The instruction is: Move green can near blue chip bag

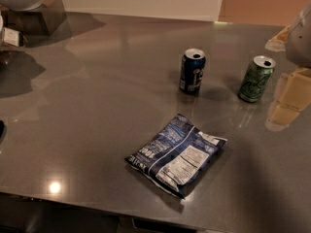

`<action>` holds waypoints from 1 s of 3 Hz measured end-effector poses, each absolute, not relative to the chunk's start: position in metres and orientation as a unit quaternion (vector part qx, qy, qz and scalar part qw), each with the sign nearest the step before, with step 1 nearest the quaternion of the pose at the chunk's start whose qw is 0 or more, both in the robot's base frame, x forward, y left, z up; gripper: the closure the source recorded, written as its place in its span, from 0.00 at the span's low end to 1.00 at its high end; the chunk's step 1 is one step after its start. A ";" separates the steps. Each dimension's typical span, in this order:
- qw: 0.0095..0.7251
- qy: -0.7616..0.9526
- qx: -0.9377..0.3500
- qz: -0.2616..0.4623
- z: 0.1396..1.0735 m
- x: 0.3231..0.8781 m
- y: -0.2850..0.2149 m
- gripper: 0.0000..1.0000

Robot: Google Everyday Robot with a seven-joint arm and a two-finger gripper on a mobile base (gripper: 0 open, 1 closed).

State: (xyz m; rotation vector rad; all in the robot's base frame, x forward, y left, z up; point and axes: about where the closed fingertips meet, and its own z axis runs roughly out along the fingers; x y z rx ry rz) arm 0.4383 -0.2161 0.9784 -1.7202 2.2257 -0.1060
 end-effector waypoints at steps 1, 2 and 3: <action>0.163 0.780 -0.603 -0.037 0.978 0.438 -0.216 0.00; 0.165 0.784 -0.597 -0.029 0.974 0.445 -0.217 0.00; 0.180 0.795 -0.578 -0.025 0.967 0.468 -0.223 0.00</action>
Offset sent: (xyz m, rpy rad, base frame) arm 0.0157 -0.0040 -0.0171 0.0423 0.0392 -0.0265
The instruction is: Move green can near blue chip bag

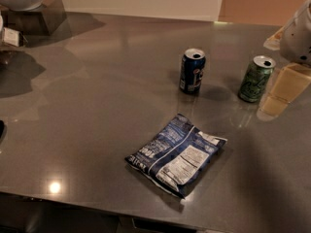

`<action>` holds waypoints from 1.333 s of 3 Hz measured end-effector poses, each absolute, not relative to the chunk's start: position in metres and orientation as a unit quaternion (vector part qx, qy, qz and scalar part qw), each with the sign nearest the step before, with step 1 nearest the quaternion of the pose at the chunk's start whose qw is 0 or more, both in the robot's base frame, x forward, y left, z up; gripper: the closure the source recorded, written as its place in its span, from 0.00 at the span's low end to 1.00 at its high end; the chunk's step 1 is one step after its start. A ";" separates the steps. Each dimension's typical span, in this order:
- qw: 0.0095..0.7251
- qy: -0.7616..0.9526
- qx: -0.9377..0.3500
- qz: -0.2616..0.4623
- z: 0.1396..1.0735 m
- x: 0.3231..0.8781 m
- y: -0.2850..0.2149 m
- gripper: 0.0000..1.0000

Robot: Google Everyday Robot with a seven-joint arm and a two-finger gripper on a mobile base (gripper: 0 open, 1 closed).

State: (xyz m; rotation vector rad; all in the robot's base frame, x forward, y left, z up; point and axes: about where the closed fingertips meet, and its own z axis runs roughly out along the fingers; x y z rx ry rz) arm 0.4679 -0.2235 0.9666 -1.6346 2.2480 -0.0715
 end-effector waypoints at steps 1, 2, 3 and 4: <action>0.201 0.811 -0.548 -0.019 0.959 0.498 -0.237 0.00; 0.229 0.829 -0.510 0.001 0.954 0.533 -0.253 0.00; 0.247 0.845 -0.475 0.021 0.950 0.561 -0.268 0.00; 0.255 0.862 -0.436 0.035 0.939 0.589 -0.288 0.00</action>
Offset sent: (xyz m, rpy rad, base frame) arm 0.1081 -0.0528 -0.0162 0.2250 -0.0615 -0.2266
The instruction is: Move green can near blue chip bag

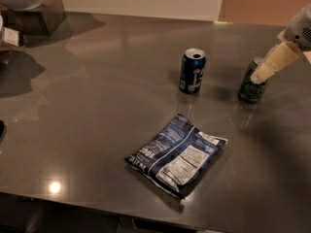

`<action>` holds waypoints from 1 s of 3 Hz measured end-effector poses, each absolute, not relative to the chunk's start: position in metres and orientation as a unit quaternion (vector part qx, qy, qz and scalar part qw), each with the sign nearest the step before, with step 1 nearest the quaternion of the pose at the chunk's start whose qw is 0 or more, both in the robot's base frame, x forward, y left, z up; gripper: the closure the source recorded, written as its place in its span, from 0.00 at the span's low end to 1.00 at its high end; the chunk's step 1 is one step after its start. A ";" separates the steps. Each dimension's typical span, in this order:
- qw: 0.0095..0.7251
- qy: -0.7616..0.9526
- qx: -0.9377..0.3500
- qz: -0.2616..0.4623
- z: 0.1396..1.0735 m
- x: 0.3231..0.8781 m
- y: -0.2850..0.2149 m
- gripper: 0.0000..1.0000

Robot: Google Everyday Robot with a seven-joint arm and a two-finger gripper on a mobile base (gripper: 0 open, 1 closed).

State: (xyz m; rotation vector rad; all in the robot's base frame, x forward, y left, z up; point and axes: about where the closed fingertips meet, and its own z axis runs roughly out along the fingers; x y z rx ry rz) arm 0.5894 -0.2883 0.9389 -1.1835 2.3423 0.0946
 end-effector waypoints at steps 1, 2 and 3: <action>0.249 0.871 -0.422 0.039 0.926 0.601 -0.302 0.00; 0.238 0.874 -0.421 0.042 0.914 0.604 -0.310 0.00; 0.227 0.875 -0.425 0.050 0.905 0.601 -0.311 0.00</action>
Offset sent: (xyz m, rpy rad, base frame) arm 0.0144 -0.0355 -0.0330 -0.0045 0.0649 -0.0395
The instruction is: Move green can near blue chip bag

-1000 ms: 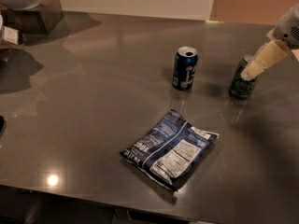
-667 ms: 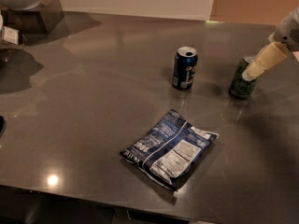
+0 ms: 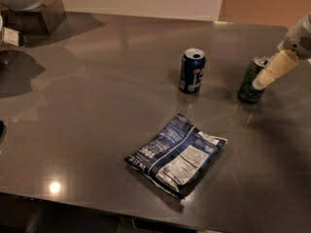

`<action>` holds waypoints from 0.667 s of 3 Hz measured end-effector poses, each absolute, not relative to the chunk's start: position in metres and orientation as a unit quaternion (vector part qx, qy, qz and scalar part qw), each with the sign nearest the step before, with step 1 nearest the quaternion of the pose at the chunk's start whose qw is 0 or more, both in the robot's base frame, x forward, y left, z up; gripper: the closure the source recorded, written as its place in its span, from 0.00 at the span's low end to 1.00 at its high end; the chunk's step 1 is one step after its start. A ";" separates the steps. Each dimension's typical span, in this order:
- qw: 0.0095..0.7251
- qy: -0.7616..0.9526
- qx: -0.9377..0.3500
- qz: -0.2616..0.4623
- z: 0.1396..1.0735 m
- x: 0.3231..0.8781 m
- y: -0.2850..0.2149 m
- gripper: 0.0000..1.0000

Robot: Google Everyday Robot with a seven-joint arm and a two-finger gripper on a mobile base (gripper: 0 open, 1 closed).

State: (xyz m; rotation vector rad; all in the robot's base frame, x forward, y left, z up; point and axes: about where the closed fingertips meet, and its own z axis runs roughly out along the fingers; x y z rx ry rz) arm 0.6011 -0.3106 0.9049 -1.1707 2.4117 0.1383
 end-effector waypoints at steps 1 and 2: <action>0.219 0.871 -0.435 0.066 0.899 0.596 -0.301 0.18; 0.216 0.868 -0.440 0.078 0.897 0.593 -0.296 0.41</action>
Offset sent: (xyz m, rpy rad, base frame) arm -0.0167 0.0172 -0.0037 0.0524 0.0507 0.0599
